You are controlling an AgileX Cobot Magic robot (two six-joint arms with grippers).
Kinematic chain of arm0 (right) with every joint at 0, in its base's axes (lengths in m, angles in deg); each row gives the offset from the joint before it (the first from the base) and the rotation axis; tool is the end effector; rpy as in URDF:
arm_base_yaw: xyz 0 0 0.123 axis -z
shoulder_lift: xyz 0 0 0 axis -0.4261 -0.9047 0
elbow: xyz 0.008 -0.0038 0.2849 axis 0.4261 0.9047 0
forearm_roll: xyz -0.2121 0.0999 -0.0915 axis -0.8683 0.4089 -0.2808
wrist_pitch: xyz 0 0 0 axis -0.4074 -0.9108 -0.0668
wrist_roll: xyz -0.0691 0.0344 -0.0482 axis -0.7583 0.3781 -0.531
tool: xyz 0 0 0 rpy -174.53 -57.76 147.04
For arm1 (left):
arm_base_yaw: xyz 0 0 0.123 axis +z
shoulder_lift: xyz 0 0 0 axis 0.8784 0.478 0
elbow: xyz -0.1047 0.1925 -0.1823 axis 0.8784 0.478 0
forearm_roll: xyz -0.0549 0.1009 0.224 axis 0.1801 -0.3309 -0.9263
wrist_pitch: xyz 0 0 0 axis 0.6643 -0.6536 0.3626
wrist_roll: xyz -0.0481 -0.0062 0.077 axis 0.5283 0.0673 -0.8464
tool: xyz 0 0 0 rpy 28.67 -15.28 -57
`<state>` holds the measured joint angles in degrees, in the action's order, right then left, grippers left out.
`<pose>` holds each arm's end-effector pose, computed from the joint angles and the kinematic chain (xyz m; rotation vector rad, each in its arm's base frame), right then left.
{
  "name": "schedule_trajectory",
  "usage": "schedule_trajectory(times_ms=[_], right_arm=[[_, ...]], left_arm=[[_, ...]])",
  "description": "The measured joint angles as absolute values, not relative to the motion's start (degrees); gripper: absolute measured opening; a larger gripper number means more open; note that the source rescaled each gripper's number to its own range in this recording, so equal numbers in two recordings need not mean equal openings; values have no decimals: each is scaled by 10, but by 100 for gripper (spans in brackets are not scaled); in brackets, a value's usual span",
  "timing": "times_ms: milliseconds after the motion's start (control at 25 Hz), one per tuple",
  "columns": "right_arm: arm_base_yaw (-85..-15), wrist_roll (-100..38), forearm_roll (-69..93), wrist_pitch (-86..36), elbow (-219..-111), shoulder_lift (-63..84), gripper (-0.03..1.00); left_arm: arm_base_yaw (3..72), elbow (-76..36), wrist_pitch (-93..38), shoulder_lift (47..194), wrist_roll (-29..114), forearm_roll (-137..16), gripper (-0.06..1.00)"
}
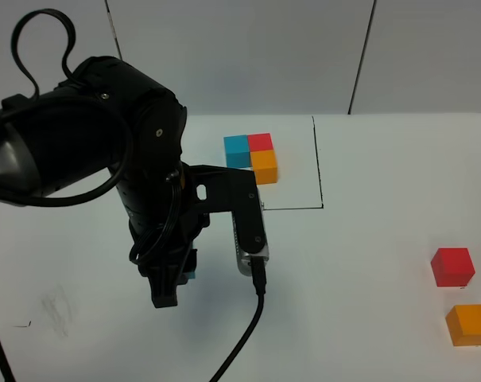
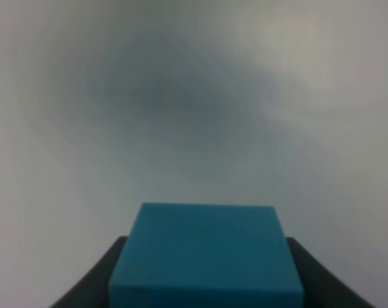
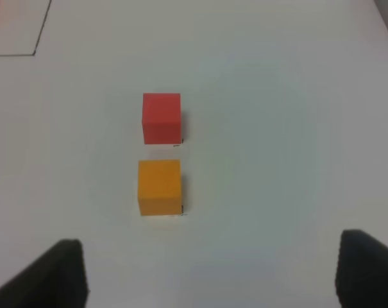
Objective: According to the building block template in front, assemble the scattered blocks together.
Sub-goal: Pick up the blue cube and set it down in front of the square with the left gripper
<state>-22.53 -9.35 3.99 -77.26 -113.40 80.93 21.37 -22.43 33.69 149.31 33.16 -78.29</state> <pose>0.0026 -0.0002 0.2766 0.0239 2.1087 -0.0427 0.2793 -0.2274 0.2598 1.9993 2.1802 0.1062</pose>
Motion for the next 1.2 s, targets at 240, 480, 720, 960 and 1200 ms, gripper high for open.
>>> schedule_trajectory(times_ms=[240,480,720,960,1200], right_arm=[[-225,-93,40,-773,-1134,809,62],[-225,-93,40,-773,-1134,809,62],[-225,-93,40,-773,-1134,809,62],[-225,-93,40,-773,-1134,809,62],[-225,-93,40,-773,-1134,809,62]], left_arm=[[214,-224,287,1520,286,-783,0],[214,-222,234,1539,275,-800,0],[235,-188,168,1545,274,-816,0],[260,-183,150,1563,247,-795,0],[260,-183,96,1577,197,-753,0]])
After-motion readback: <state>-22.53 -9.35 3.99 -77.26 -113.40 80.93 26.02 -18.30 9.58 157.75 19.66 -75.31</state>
